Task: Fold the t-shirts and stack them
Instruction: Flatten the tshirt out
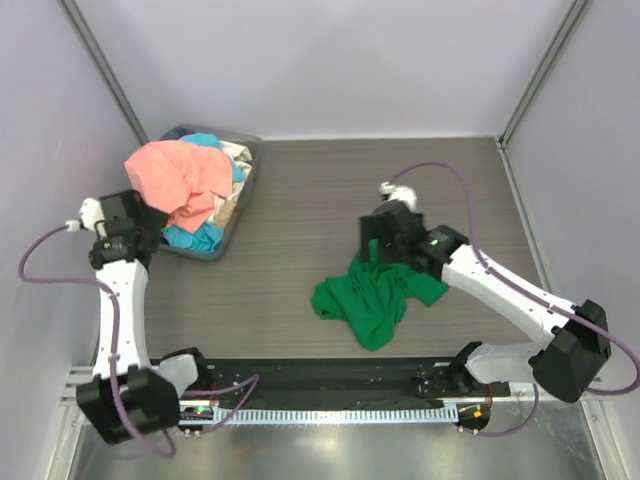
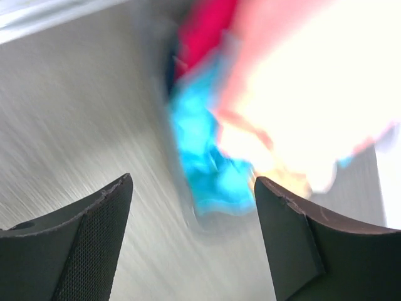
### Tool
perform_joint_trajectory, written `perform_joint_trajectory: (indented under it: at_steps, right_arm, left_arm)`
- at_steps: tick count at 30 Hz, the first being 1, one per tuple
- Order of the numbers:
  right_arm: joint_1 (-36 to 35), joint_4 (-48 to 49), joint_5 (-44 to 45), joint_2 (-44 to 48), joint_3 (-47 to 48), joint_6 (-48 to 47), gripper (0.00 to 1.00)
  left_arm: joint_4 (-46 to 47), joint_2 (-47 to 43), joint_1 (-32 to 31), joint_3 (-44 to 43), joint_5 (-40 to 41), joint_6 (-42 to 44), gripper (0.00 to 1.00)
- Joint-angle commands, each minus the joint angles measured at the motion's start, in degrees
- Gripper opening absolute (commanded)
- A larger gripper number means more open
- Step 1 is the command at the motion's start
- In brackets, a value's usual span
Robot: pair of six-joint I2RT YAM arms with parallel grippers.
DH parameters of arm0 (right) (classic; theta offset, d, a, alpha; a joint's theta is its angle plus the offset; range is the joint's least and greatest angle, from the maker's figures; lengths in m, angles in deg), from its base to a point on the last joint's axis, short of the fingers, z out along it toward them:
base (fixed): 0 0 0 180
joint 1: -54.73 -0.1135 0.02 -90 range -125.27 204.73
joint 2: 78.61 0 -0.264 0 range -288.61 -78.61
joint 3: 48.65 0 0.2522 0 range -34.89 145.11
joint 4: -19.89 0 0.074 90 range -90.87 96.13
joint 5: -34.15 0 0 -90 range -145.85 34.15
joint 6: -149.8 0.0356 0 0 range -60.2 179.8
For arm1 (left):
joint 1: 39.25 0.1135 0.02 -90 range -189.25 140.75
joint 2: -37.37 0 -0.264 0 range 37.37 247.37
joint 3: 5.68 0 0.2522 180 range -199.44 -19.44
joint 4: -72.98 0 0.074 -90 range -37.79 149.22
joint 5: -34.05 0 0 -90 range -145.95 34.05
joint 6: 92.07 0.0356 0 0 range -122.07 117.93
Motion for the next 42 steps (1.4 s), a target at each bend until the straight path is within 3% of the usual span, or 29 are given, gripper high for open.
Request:
perform_joint_trajectory:
  at_steps: [1, 3, 4, 7, 8, 9, 12, 16, 22, 25, 27, 28, 32, 34, 37, 42]
  right_arm:
    - [14.7, 0.3, -5.7, 7.1, -3.9, 6.1, 1.00]
    - [19.0, 0.3, -4.8, 8.4, -5.5, 6.8, 1.00]
    - [23.5, 0.2, -5.2, 9.7, -7.1, 7.1, 1.00]
    - [32.5, 0.2, -12.5, 11.4, -11.4, 8.3, 0.99]
    - [38.7, 0.3, -17.5, 12.1, -12.9, 9.3, 0.98]
    - [41.2, 0.4, -20.0, 12.3, -14.3, 9.6, 0.98]
    - [47.9, 1.2, -28.0, 13.1, -19.6, 10.7, 0.97]
    - [48.2, 2.4, -29.0, 15.3, -24.7, 12.1, 0.94]
    - [48.2, 3.7, -29.3, 15.6, -26.8, 11.2, 0.81]
    - [48.2, 5.6, -29.2, 13.0, -27.7, 10.4, 0.59]
    - [48.2, 6.9, -29.7, 11.6, -28.2, 10.2, 0.55]
    - [48.2, 8.3, -30.2, 9.8, -28.4, 10.0, 0.47]
    - [48.2, 9.7, -30.0, 5.7, -26.8, 8.6, 0.37]
    - [48.2, 10.1, -28.9, 5.0, -25.8, 7.7, 0.22]
    - [48.2, 10.8, -28.6, 4.0, -24.7, 7.0, 0.01]
    - [48.3, 10.0, -26.7, 4.7, -20.6, 6.4, 0.01]
  left_arm:
    - [-4.3, -5.6, -14.9, 0.1, 9.4, 4.1, 0.78]
    - [-5.6, -6.6, -22.7, 0.6, 10.2, 2.1, 0.73]
    - [-6.6, -6.6, -30.4, 0.8, 11.4, 1.0, 0.72]
    - [-8.3, -2.8, -48.8, 1.1, 16.5, -4.4, 0.69]
    - [-9.4, -0.6, -53.5, 0.3, 17.6, -6.0, 0.69]
    - [-10.1, 1.6, -62.8, -0.9, 18.7, -9.0, 0.69]
    - [-13.0, 13.3, -76.9, -7.1, 19.0, -12.3, 0.69]
    - [-11.6, 28.2, -86.6, -15.7, 17.1, -13.0, 0.73]
    - [-0.3, 37.6, -87.9, -17.1, 9.9, -10.6, 0.78]
    - [1.5, 41.4, -87.6, -17.8, 8.6, -9.7, 0.75]
    - [2.1, 43.4, -86.1, -17.7, 6.9, -10.2, 0.61]
    - [2.8, 44.5, -85.6, -16.6, 5.7, -11.1, 0.38]
    - [5.1, 41.2, -83.0, -13.4, 5.5, -11.3, 0.06]
    - [3.8, 38.8, -81.4, -12.3, 7.2, -10.3, 0.00]
    - [1.5, 34.0, -78.2, -12.0, 9.4, -8.0, 0.00]
    - [-1.5, 25.2, -67.2, -12.4, 9.4, -1.9, 0.00]
